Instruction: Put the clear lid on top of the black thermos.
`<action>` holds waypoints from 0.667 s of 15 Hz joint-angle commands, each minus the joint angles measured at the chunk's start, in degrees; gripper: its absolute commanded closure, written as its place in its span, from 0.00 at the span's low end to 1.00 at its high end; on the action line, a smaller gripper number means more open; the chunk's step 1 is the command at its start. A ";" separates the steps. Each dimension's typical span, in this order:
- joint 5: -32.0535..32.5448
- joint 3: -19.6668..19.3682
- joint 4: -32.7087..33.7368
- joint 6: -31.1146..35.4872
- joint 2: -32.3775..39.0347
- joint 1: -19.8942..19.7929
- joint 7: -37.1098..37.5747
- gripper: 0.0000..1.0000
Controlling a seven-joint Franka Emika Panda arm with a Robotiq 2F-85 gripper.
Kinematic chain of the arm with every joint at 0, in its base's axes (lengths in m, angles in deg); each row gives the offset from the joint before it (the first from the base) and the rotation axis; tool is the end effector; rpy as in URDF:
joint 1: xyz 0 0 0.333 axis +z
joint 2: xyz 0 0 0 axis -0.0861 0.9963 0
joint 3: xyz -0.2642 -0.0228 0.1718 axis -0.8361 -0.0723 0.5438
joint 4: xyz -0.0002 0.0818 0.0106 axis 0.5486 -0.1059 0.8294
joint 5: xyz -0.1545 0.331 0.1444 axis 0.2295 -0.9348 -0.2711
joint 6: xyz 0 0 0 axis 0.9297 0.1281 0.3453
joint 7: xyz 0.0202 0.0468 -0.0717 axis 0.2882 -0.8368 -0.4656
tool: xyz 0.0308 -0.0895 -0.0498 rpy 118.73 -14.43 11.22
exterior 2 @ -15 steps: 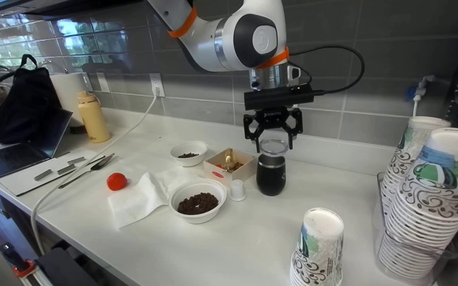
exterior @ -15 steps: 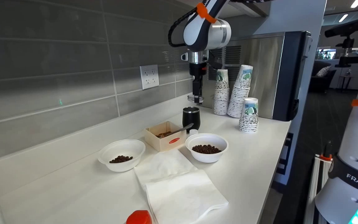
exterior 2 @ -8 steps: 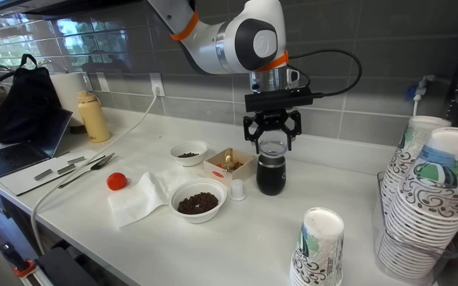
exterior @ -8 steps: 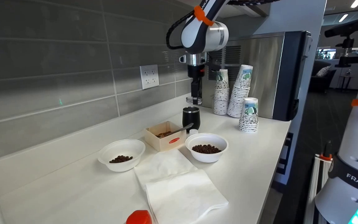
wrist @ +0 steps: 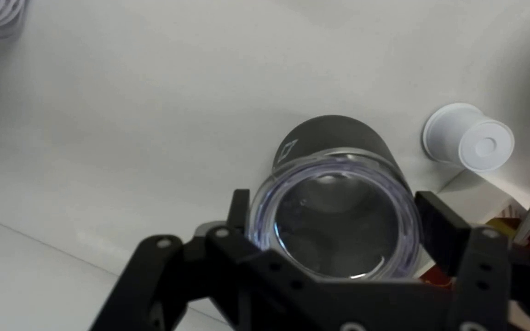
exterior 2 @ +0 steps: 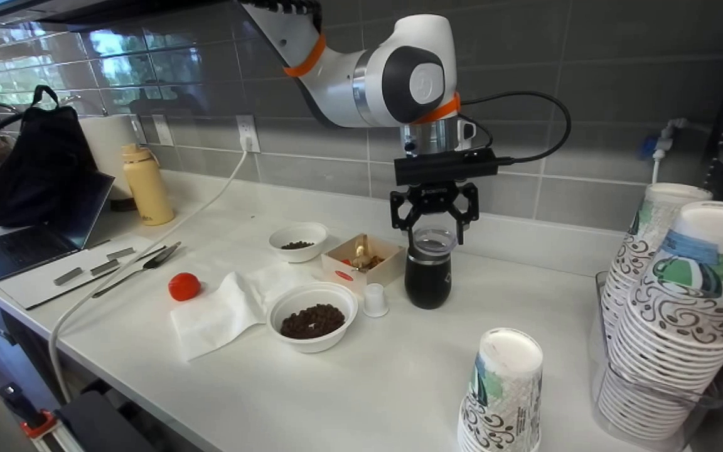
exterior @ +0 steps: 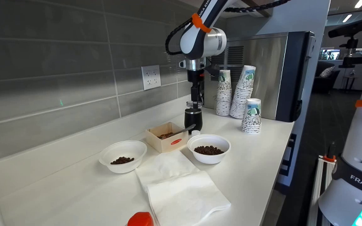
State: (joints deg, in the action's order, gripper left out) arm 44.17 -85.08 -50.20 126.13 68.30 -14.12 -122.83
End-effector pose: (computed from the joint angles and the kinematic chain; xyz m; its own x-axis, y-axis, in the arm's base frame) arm 0.5495 -0.1272 0.3085 0.8602 0.5098 -0.0089 0.5081 -0.8555 0.0994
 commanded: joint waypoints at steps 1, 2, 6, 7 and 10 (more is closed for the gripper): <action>-1.09 0.56 2.67 -1.92 2.03 -0.05 -0.44 0.37; -0.89 0.66 2.91 -2.00 2.27 0.00 -0.31 0.37; 0.01 1.02 3.56 -2.32 2.83 0.24 0.36 0.37; 0.37 0.98 3.54 -2.34 2.91 0.32 0.60 0.37; 1.03 0.79 3.36 -2.62 3.07 0.43 0.94 0.37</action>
State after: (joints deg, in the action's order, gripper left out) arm 44.36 -84.16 -48.49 125.58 70.61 -13.97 -122.77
